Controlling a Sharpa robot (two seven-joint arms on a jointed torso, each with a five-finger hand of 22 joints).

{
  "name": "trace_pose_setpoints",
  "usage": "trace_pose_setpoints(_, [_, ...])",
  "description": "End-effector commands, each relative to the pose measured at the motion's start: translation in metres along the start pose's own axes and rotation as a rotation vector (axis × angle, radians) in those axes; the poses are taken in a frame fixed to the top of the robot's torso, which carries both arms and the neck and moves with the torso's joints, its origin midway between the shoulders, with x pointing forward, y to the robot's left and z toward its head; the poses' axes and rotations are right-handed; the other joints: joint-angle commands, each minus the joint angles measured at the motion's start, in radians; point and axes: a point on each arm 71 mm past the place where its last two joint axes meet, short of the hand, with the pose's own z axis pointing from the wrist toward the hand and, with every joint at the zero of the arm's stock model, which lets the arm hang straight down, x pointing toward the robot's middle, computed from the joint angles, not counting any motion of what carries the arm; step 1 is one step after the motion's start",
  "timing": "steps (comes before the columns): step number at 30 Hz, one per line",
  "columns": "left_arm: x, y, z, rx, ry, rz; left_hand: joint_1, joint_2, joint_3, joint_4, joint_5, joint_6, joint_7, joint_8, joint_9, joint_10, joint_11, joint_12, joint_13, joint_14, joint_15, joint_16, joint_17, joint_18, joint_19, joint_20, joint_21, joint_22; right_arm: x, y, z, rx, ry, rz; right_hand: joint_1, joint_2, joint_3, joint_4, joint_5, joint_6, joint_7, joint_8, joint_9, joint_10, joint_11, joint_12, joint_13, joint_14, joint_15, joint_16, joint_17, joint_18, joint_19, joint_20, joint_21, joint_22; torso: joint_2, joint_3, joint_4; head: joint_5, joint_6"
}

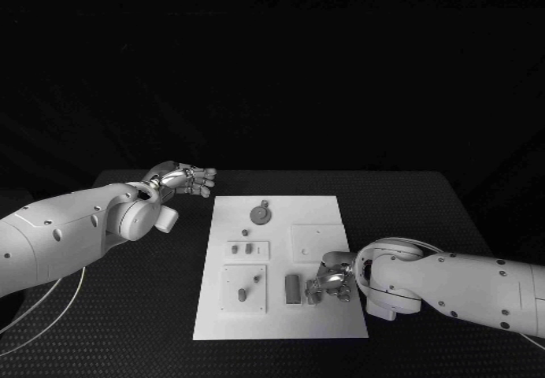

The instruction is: Assemble the parts on the task board

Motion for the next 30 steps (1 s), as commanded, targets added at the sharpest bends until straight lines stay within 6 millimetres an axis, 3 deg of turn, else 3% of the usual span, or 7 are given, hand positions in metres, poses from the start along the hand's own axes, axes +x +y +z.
trace_pose_setpoints(1, [0.0016, -0.0019, 0.0006, 0.009, 0.010, 0.004, 0.002, -0.005, 0.000, 0.000, -0.005, -0.008, 0.001, 0.003, -0.001, 0.000, 0.000, 0.003, -0.001, 0.004, 0.001, -0.006, 0.002, 0.012, 0.005, -0.001, -0.005, 0.001, 0.0033, 0.0057, -0.0002, -0.040, 0.015, -0.008, 0.001, -0.014, 0.000, 0.007, 0.001, -0.028, 0.029, 0.003, -0.002, -0.001, -0.003, -0.003, -0.001, 0.003, -0.007, -0.004, -0.001, 0.012, 0.007, -0.001, -0.006, 0.012, 0.000, -0.0002, 0.0001, 0.001, -0.001])
trace_pose_setpoints(16, [0.0014, -0.0019, 0.0005, 0.009, 0.010, 0.005, 0.003, -0.005, 0.001, -0.001, -0.005, -0.008, 0.001, 0.003, -0.001, -0.001, 0.000, 0.003, -0.001, 0.004, 0.001, -0.006, 0.003, 0.012, 0.005, -0.001, -0.006, 0.001, 0.0034, 0.0025, -0.0040, -0.043, 0.010, 0.000, -0.007, -0.035, 0.003, 0.029, 0.000, -0.029, 0.029, 0.006, -0.004, -0.001, -0.003, -0.002, -0.001, 0.003, -0.007, -0.004, -0.001, 0.012, 0.007, -0.002, -0.006, 0.014, 0.000, -0.0002, -0.0002, 0.002, -0.001])
trace_pose_setpoints(30, [0.0007, -0.0016, 0.0002, 0.007, 0.008, 0.005, 0.003, -0.005, 0.001, -0.001, -0.005, -0.008, 0.001, 0.003, -0.001, -0.001, 0.000, 0.003, -0.001, 0.004, 0.001, -0.007, 0.003, 0.011, 0.005, -0.001, -0.006, 0.002, 0.0016, -0.0023, -0.0066, -0.037, 0.000, 0.008, -0.005, -0.040, 0.005, 0.032, 0.000, -0.029, 0.029, 0.007, -0.005, -0.001, -0.004, -0.002, -0.001, 0.003, -0.007, -0.004, -0.001, 0.012, 0.008, -0.003, -0.006, 0.014, 0.000, 0.0001, -0.0002, 0.003, 0.001])
